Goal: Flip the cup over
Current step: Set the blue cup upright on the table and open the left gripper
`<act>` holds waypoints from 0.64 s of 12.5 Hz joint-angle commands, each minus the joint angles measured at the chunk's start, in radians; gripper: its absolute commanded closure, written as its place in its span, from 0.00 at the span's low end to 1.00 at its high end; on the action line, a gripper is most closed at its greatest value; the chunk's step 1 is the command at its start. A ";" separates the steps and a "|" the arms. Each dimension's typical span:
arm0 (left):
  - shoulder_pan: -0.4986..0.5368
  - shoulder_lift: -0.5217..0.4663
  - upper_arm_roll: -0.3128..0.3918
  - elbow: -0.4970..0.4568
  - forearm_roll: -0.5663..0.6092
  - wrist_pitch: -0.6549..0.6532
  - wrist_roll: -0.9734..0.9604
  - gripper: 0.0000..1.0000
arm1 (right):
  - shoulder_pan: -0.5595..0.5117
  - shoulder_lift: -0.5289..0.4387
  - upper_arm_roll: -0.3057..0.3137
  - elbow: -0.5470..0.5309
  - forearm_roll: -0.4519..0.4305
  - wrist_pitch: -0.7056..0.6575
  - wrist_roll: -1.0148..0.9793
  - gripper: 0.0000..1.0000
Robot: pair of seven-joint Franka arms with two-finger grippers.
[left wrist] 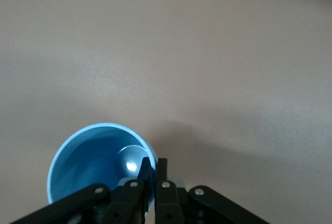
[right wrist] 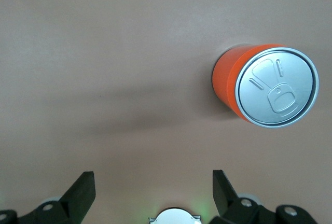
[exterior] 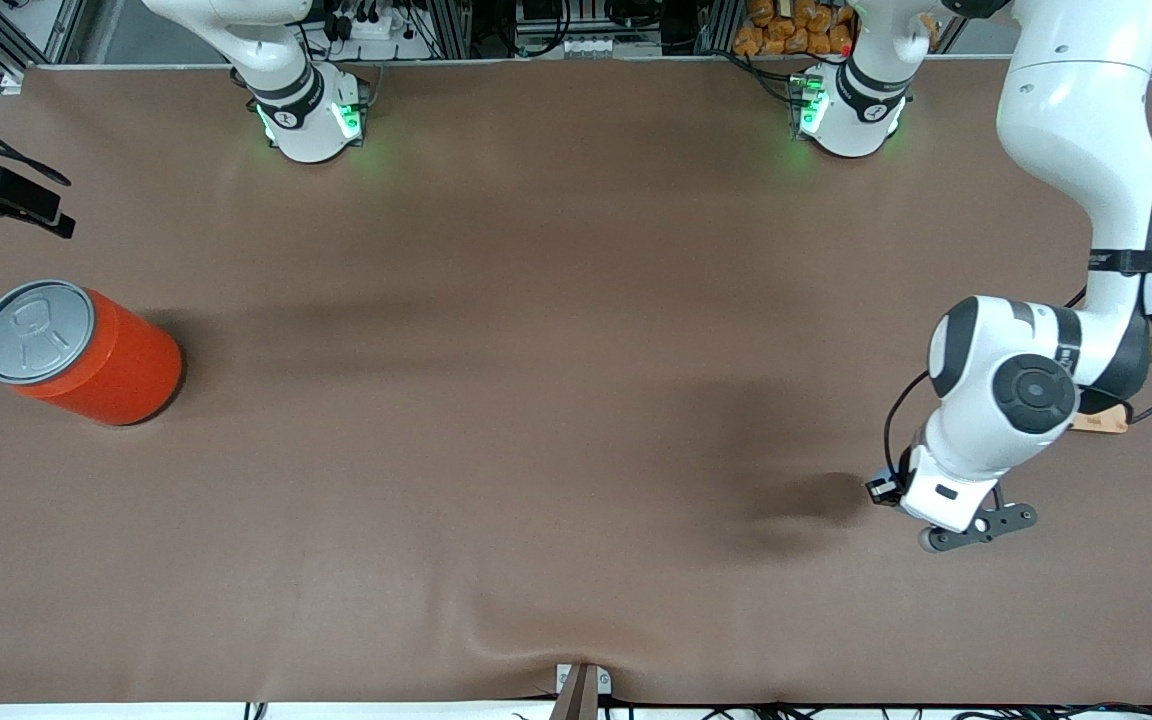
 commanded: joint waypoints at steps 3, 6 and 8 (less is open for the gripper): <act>0.012 -0.009 0.011 -0.145 0.031 0.267 -0.031 1.00 | 0.013 -0.016 -0.005 0.013 -0.001 -0.004 -0.069 0.00; 0.014 -0.012 0.021 -0.165 0.137 0.304 -0.030 0.78 | 0.014 -0.017 -0.003 0.015 -0.001 -0.004 -0.071 0.00; 0.017 -0.021 0.019 -0.163 0.163 0.296 -0.031 0.00 | 0.029 -0.016 -0.002 0.015 -0.004 -0.004 -0.070 0.00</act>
